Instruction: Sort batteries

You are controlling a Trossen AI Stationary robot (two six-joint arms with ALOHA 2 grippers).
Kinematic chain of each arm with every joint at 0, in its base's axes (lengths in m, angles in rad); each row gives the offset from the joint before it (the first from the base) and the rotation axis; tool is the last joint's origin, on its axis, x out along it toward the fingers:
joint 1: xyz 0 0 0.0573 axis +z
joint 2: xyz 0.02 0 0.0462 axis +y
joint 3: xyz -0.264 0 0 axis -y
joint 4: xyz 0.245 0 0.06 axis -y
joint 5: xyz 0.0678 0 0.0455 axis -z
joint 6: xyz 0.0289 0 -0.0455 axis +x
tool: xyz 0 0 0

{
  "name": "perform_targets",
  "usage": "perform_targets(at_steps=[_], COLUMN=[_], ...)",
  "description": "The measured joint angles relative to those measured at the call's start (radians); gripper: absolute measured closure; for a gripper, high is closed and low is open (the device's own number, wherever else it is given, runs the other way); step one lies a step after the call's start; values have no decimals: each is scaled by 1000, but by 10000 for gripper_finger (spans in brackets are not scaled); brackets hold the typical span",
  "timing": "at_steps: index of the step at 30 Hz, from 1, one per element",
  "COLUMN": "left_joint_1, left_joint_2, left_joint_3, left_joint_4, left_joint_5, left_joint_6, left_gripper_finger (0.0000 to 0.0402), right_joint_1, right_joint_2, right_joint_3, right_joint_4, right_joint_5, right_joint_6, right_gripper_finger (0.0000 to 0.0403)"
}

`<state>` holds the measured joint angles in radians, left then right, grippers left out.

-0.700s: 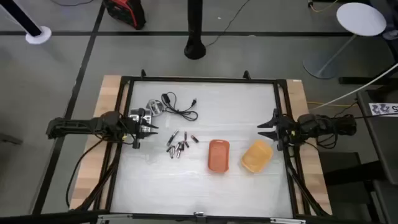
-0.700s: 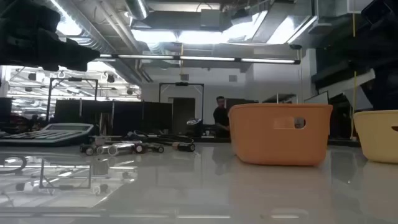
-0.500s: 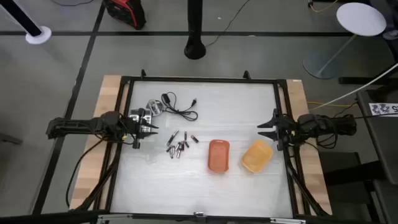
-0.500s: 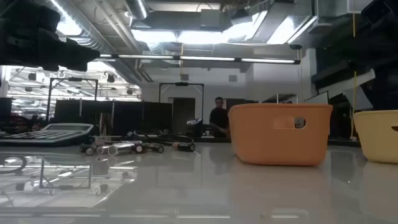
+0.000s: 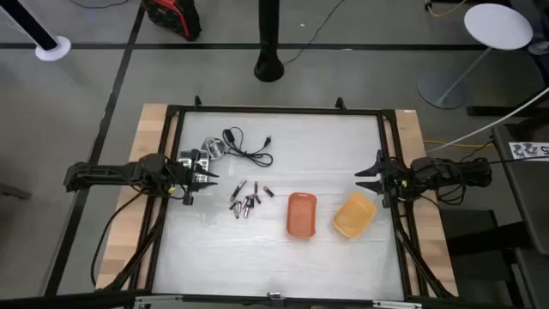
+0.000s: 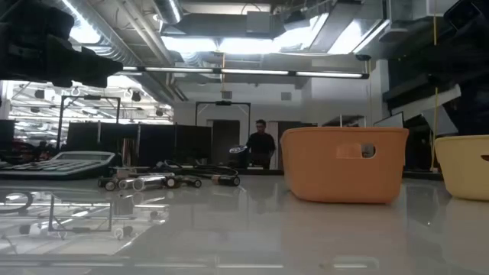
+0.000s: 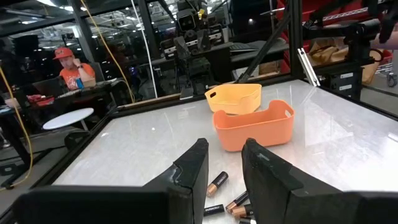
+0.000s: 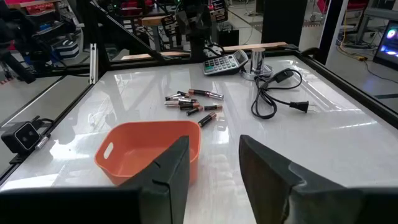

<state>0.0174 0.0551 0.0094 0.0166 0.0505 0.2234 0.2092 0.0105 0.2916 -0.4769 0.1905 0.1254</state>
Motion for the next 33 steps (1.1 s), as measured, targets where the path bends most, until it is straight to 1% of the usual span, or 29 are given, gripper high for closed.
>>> perform_targets(at_steps=[27,33], left_joint_1=[0,0], left_joint_2=[0,-1], left_joint_3=[0,0], left_joint_4=[3,62], left_joint_5=[0,1], left_joint_6=[0,-33], left_gripper_finger=[314,314], right_joint_1=[0,0], right_joint_2=[0,0], right_joint_3=[0,0], right_joint_4=[1,2], right_joint_5=[0,0], right_joint_6=[1,0], right_gripper_finger=[269,269])
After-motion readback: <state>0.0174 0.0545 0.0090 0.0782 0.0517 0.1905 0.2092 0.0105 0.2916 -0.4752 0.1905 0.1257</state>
